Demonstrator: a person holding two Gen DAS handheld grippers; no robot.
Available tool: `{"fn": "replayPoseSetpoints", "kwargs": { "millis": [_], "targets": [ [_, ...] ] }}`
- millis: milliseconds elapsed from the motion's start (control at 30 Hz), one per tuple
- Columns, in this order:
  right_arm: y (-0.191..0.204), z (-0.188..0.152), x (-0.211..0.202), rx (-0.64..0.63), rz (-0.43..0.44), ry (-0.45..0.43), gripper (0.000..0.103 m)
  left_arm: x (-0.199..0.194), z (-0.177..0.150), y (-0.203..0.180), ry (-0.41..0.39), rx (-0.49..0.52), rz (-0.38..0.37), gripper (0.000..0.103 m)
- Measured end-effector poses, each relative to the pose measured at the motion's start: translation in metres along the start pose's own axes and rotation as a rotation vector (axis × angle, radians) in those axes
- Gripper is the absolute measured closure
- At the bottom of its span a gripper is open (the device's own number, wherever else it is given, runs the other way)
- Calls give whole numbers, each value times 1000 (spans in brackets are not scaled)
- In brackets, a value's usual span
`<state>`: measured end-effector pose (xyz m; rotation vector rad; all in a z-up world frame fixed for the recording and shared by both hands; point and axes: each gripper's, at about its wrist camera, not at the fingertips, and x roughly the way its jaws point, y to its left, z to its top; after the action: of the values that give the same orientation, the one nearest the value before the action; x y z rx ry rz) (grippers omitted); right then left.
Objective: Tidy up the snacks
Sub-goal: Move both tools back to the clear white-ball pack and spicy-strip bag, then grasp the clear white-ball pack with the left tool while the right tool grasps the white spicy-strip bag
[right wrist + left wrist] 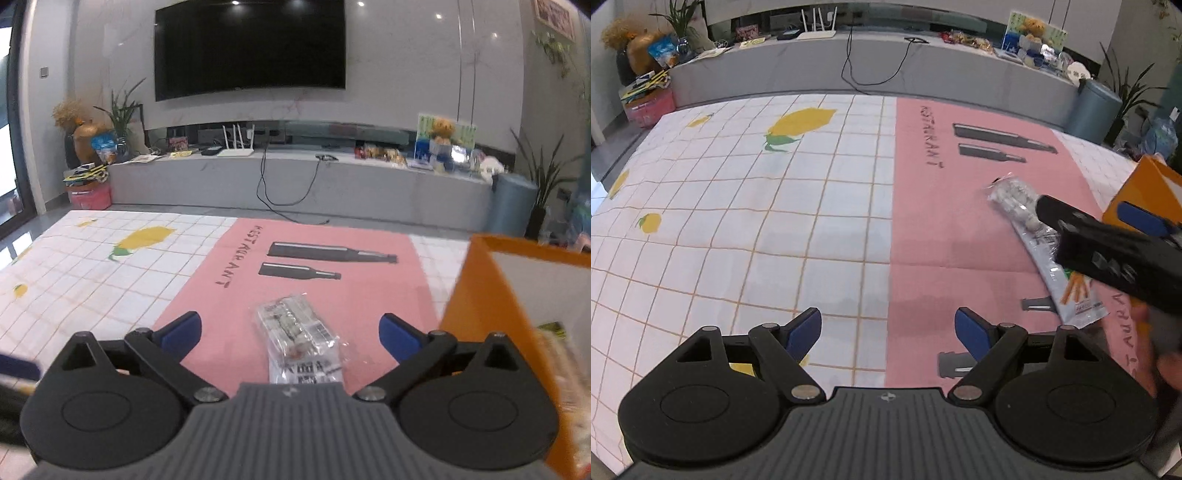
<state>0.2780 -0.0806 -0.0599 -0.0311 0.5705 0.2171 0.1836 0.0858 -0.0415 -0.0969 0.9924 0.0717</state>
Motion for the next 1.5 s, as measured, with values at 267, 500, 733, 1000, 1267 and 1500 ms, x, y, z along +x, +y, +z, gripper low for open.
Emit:
{"fn": "replayPoseSetpoints", "kwargs": {
  "millis": [267,500,733,1000,1267,1500],
  "targets": [
    [9,0,60,-71,-69,148,3,4,4,21,51,-113,-29,7],
    [6,-5,76,-90,-13,185,13,-1,3,13,50,-74,-54,7],
    [4,-8,61,-90,45,212,37,2,3,16,57,-95,-45,7],
    [25,-33,16,-136,138,199,41,-5,2,20,44,-99,-48,7],
    [36,-35,-37,-83,232,90,45,-10,1,25,1,-86,3,7],
    [67,-56,-66,-292,296,91,46,-8,2,29,7,-100,10,7]
  ]
}}
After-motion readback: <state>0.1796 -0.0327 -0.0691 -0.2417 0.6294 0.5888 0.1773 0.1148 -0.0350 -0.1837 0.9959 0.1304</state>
